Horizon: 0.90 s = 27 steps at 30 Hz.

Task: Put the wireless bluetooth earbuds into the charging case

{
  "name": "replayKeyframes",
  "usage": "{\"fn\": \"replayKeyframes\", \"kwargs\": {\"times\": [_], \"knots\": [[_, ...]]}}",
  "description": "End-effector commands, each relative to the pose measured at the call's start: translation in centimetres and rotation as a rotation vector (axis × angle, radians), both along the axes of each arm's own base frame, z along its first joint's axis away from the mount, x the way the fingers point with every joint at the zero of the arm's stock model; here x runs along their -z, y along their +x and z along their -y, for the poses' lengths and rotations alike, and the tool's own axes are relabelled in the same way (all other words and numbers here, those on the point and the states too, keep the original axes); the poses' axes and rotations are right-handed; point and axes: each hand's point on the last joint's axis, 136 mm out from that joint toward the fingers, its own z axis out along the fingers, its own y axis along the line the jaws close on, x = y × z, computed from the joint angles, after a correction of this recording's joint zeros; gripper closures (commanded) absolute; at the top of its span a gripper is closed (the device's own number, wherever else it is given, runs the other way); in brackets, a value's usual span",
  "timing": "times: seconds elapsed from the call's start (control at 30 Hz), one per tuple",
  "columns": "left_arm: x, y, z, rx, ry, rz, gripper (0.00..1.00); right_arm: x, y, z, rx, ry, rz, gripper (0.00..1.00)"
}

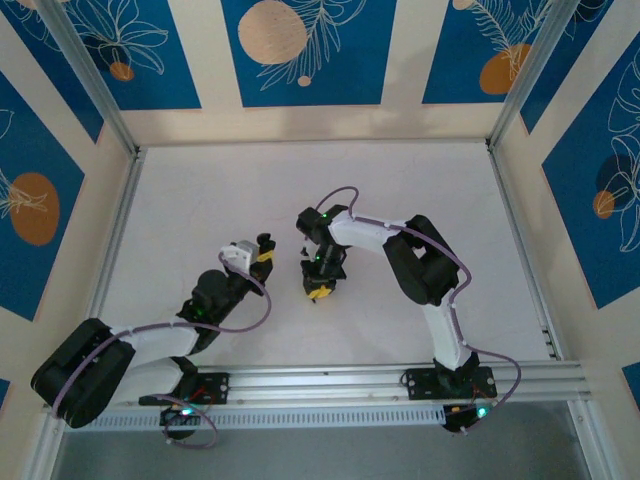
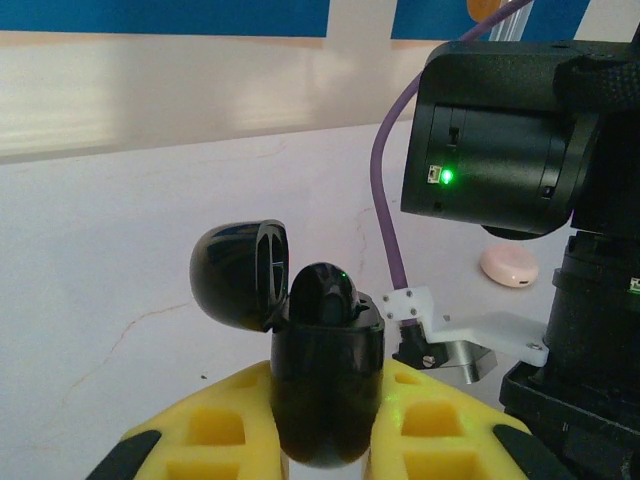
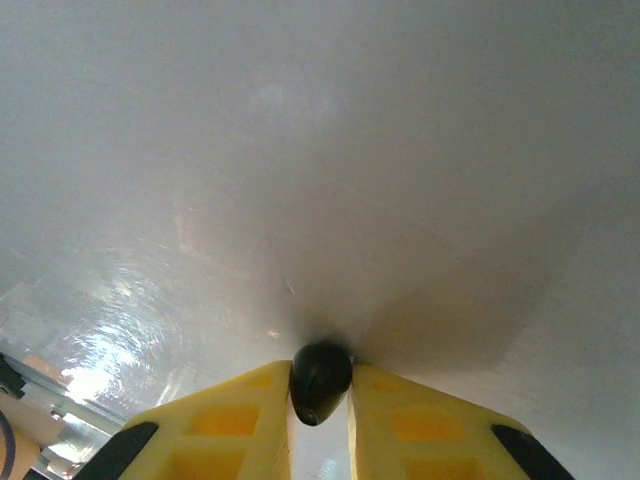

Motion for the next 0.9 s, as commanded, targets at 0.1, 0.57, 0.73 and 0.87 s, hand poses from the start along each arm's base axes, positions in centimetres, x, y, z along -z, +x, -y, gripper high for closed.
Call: {"fn": "replayKeyframes", "kwargs": {"times": [0.1, 0.57, 0.73, 0.87], "knots": [[-0.77, 0.15, -0.04, 0.005, -0.003, 0.025, 0.89, 0.22, 1.54, -1.11, 0.005, 0.031, 0.050, 0.76], [-0.86, 0.22, 0.07, 0.009, -0.001, 0.027, 0.89, 0.47, 1.97, -1.17, 0.001, 0.025, 0.060, 0.79], [-0.58, 0.27, 0.31, 0.019, 0.008, 0.019, 0.89, 0.48, 2.03, -1.13, 0.004, 0.030, 0.063, 0.84], [-0.32, 0.35, 0.61, 0.030, 0.012, 0.013, 0.89, 0.22, 2.14, -1.04, 0.007, 0.034, 0.078, 0.86]]}}
